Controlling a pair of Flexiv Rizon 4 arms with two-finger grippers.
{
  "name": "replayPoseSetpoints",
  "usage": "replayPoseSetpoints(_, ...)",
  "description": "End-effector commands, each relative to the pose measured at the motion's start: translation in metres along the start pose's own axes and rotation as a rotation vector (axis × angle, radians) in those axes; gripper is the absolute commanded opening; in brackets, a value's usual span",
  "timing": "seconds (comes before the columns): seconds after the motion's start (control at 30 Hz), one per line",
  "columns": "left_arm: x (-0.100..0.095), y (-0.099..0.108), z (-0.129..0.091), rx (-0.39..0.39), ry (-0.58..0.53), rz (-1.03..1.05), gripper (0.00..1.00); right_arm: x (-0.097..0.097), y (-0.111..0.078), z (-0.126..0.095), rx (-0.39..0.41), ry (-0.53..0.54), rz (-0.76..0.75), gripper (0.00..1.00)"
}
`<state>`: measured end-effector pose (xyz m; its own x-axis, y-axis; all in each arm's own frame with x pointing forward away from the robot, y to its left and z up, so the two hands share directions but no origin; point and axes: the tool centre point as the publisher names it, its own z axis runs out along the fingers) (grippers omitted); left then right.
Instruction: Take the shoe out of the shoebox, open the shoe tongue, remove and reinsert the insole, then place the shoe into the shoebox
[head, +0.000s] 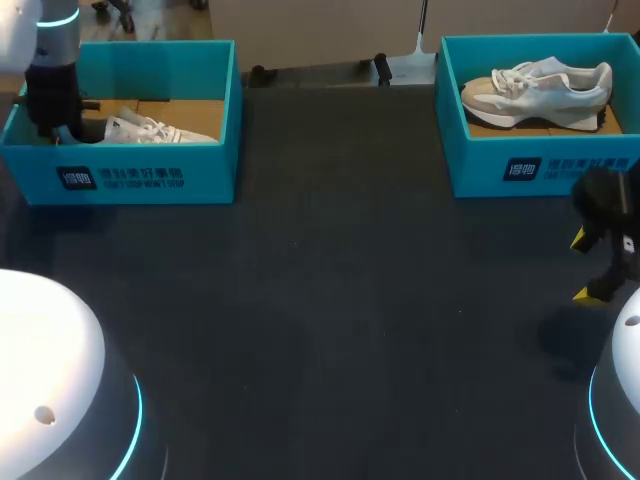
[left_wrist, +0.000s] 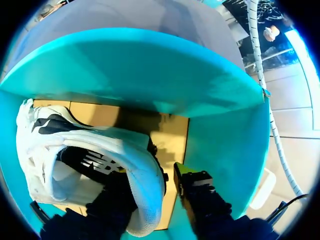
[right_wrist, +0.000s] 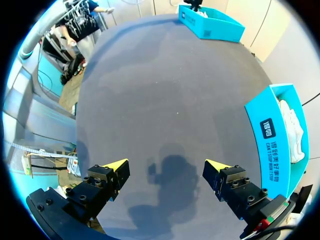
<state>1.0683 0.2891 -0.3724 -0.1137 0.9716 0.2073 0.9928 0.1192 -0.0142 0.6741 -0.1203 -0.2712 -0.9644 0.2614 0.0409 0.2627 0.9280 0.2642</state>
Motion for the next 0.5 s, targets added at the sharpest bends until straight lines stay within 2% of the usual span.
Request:
replayPoseSetpoints(0.03,0.002,0.002,-0.005,-0.003,-0.013,-0.003,0.57,0.001,0.0,0.0,0.003,-0.002,0.001,1.0)
replayPoseSetpoints(0.07,0.003,0.002,-0.007,-0.007,-0.018,-0.004,0.67,0.001,0.0,0.0,0.003,-0.002,0.001,1.0)
replayPoseSetpoints(0.1,0.003,0.002,-0.008,-0.008,-0.02,-0.005,0.7,0.001,0.0,0.0,0.003,-0.002,0.001,1.0)
replayPoseSetpoints(0.17,0.003,0.001,-0.012,-0.017,-0.029,-0.006,0.85,0.001,0.0,0.0,0.003,-0.002,0.001,1.0)
replayPoseSetpoints(0.3,0.002,-0.002,-0.022,-0.006,-0.048,-0.012,1.0,0.001,0.0,0.0,0.003,-0.002,0.001,1.0)
replayPoseSetpoints(0.5,-0.004,-0.005,-0.049,-0.031,-0.081,-0.01,1.0,0.001,0.0,0.0,0.003,-0.002,0.001,1.0)
